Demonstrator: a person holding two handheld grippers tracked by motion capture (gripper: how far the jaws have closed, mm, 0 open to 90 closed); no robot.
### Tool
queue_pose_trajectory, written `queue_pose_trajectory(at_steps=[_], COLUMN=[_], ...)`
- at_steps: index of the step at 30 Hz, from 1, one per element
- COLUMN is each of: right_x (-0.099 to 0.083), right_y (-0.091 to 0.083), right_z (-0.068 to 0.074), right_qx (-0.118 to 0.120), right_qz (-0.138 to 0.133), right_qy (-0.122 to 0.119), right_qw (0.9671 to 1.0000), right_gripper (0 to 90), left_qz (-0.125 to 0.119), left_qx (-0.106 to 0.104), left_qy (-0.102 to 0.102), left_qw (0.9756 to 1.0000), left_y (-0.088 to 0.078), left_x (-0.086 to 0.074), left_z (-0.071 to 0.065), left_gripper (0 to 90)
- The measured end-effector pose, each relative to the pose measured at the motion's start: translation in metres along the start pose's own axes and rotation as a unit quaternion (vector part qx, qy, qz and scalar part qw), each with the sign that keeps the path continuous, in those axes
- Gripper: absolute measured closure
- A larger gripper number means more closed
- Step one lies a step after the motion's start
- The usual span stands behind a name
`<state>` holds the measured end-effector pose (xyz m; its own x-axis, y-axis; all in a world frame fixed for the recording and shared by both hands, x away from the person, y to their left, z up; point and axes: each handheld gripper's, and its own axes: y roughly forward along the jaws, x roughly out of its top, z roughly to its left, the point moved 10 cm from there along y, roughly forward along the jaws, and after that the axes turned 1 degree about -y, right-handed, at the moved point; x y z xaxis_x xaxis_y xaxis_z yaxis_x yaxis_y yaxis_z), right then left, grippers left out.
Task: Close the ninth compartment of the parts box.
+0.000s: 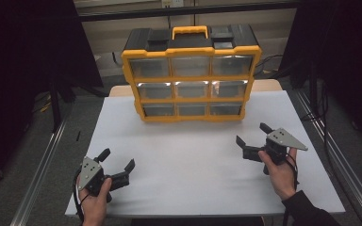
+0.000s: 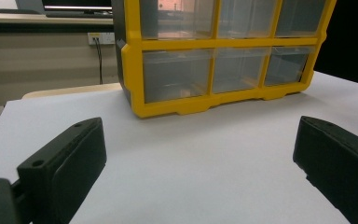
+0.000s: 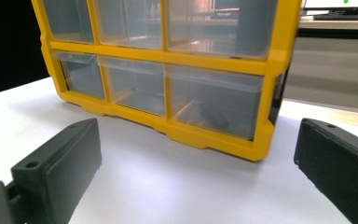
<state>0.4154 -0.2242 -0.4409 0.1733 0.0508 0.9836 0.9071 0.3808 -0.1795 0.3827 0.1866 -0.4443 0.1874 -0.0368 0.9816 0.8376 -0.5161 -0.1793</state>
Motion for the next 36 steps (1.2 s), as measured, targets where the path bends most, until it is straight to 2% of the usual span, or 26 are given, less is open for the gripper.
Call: queue_pose_trajectory(at_steps=[11, 20, 24, 33, 36], right_x=[-0.007, -0.007, -0.008, -0.014, -0.017], right_y=[-0.015, -0.032, -0.038, -0.055, -0.061], right_z=[-0.003, -0.008, -0.009, -0.016, -0.016], right_qx=[-0.010, -0.021, -0.021, -0.038, -0.037], right_qz=[-0.003, -0.014, -0.013, -0.012, -0.008], right_qy=[0.008, 0.024, 0.027, 0.032, 0.040], right_qw=[0.9999, 0.9994, 0.9993, 0.9987, 0.9985], right_gripper=[0.3, 0.2, 0.2, 0.1, 0.1], left_qz=[-0.001, 0.002, 0.001, -0.002, -0.004], left_qx=[-0.001, 0.002, 0.009, 0.010, 0.014], left_qy=[-0.001, -0.002, -0.005, -0.010, -0.008], left_qw=[1.0000, 1.0000, 0.9999, 0.9999, 0.9999], left_y=[-0.001, -0.001, -0.002, -0.004, -0.006], left_x=[0.000, -0.001, -0.001, 0.000, 0.001], left_z=[0.000, 0.000, 0.003, 0.002, 0.003], left_gripper=[2.6, 2.6, 2.6, 2.6, 2.6])
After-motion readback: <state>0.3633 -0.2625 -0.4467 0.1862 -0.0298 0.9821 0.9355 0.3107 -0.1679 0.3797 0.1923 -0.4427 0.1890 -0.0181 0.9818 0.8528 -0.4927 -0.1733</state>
